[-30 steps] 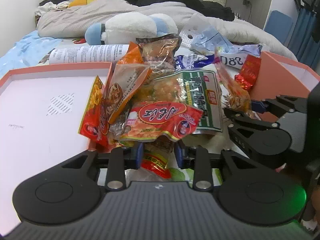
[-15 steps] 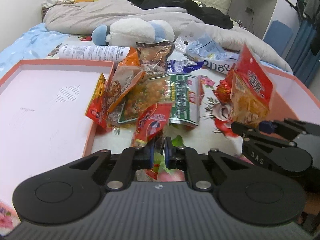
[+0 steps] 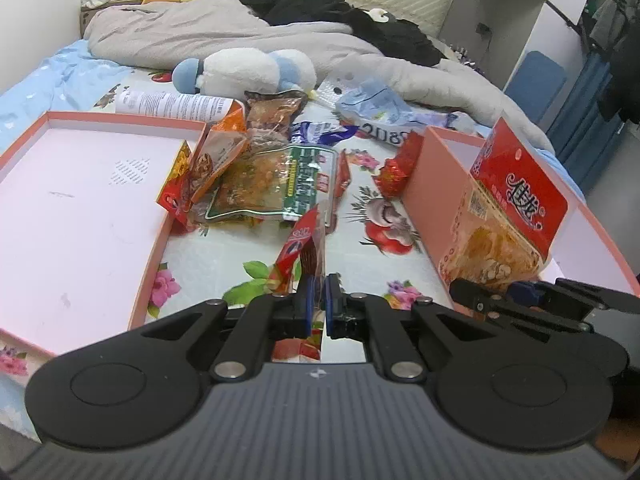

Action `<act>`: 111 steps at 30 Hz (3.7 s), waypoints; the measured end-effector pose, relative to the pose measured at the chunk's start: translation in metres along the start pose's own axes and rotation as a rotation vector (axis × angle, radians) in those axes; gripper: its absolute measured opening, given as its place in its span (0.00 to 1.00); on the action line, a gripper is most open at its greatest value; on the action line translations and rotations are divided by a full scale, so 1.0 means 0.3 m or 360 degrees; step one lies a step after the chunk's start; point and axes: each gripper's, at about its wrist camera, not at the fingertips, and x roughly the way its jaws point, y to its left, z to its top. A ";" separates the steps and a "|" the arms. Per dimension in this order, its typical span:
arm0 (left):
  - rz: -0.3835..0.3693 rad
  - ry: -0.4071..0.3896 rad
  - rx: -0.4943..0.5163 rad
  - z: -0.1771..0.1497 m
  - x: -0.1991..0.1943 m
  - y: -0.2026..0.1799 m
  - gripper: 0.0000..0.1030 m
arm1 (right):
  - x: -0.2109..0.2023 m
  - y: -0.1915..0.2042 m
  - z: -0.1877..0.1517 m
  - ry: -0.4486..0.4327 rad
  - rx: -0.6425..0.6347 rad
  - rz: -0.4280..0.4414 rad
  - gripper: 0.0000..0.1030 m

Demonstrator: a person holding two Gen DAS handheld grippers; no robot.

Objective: Organize snacks
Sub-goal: 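Carry both packets over the deeper box and open both tools to drop them, then withdraw both tools from the deeper box back toward the snack pile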

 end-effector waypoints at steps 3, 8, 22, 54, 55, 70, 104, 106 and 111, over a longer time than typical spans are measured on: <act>-0.0006 -0.0022 -0.0009 -0.009 -0.056 -0.017 0.07 | -0.053 -0.015 -0.005 -0.0009 0.0034 0.0022 0.29; -0.0020 -0.0061 -0.0033 -0.026 -0.148 -0.042 0.07 | -0.140 -0.030 -0.015 -0.0051 0.0059 0.0022 0.29; -0.0106 -0.0086 -0.0001 -0.054 -0.302 -0.168 0.07 | -0.340 -0.082 -0.053 -0.0090 0.0116 0.0025 0.29; -0.0526 0.0234 0.0491 0.311 0.260 -0.883 0.07 | -0.179 -0.726 0.010 0.0005 0.0461 -0.0369 0.30; -0.0517 0.0257 0.0517 0.314 0.285 -0.900 0.07 | -0.171 -0.731 0.004 0.0019 0.0457 -0.0360 0.30; -0.0467 0.0393 0.0524 0.305 0.526 -0.924 0.09 | -0.043 -0.806 -0.028 0.0157 0.0575 -0.0318 0.35; -0.0279 -0.0023 0.0312 0.151 -0.257 -0.589 0.51 | -0.507 -0.401 -0.035 -0.0135 0.0407 -0.0208 0.59; -0.0244 -0.0041 0.0280 0.113 -0.292 -0.542 0.51 | -0.515 -0.373 -0.046 -0.0125 0.0393 -0.0186 0.59; -0.0158 -0.0021 0.0196 0.009 -0.346 -0.426 0.51 | -0.512 -0.306 -0.080 -0.0085 0.0406 -0.0117 0.59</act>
